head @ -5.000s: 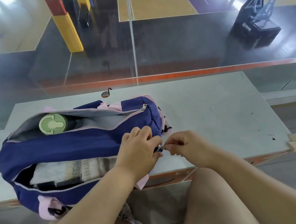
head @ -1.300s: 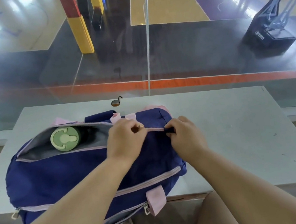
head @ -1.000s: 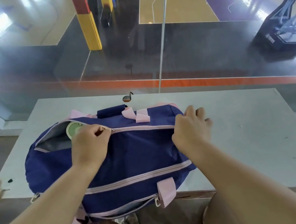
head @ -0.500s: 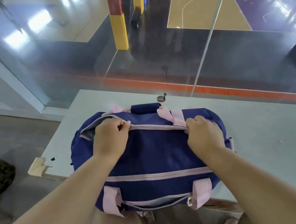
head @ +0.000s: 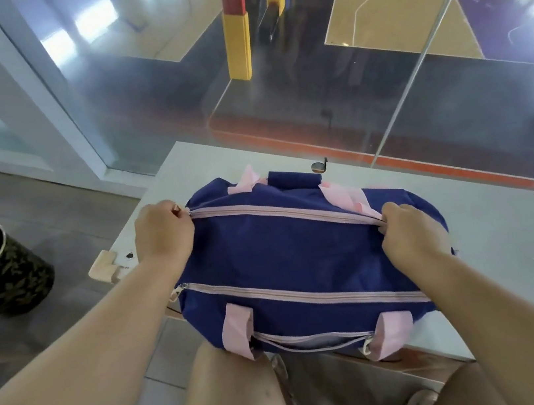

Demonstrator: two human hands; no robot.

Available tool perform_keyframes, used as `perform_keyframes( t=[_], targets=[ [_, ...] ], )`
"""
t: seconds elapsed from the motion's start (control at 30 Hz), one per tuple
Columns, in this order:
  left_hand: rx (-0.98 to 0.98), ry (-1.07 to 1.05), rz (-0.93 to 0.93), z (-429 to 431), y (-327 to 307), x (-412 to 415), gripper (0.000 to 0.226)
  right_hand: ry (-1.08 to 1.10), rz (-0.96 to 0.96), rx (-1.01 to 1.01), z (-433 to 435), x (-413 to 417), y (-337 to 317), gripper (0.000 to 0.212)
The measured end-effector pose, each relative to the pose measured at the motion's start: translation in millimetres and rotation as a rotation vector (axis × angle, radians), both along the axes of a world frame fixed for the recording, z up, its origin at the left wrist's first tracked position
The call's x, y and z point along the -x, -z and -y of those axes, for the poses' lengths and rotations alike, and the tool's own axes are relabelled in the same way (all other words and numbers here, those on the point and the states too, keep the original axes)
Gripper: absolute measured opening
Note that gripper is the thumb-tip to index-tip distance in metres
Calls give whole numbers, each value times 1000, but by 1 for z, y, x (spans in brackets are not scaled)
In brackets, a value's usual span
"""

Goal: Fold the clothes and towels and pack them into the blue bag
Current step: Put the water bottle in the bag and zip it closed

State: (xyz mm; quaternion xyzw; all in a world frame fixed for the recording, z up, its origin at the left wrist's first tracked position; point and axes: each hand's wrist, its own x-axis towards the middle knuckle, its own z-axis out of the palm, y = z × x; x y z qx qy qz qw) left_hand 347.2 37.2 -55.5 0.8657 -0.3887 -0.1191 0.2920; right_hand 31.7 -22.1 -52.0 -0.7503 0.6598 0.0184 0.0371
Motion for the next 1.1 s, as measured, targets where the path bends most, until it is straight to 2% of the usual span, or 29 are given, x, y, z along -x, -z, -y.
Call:
perform_keyframes(
  t=[0.07,0.17,0.27,0.4,0.47,0.6,0.67,0.77,0.83,0.93,1.1],
  targets=[
    [49,-31,-82,-2,-3,6,19,10,68,14,-2,5,-3,8],
    [58,-19,-80,-12,-10,21,36,38,170,73,-15,14,-11,12],
    [77,68,-30,-28,-9,45,35,91,297,101,-38,24,-17,20],
    [114,251,-31,-56,5,88,29,65,404,70,-79,38,-2,18],
    [117,373,-28,-70,15,114,24,39,392,20,-100,41,10,28],
    [85,612,40,-93,32,159,21,94,157,-50,-119,36,26,48],
    [74,665,57,-99,37,172,24,73,150,-36,-119,35,30,43],
    [57,795,119,-103,45,188,19,9,267,-48,-118,40,34,35],
    [-31,862,182,-101,50,197,16,-35,320,-57,-116,46,35,33],
    [-136,879,290,-89,53,203,30,-32,401,-48,-109,52,39,33],
    [-154,829,354,-55,53,198,47,25,500,-7,-89,44,43,32]
  ],
)
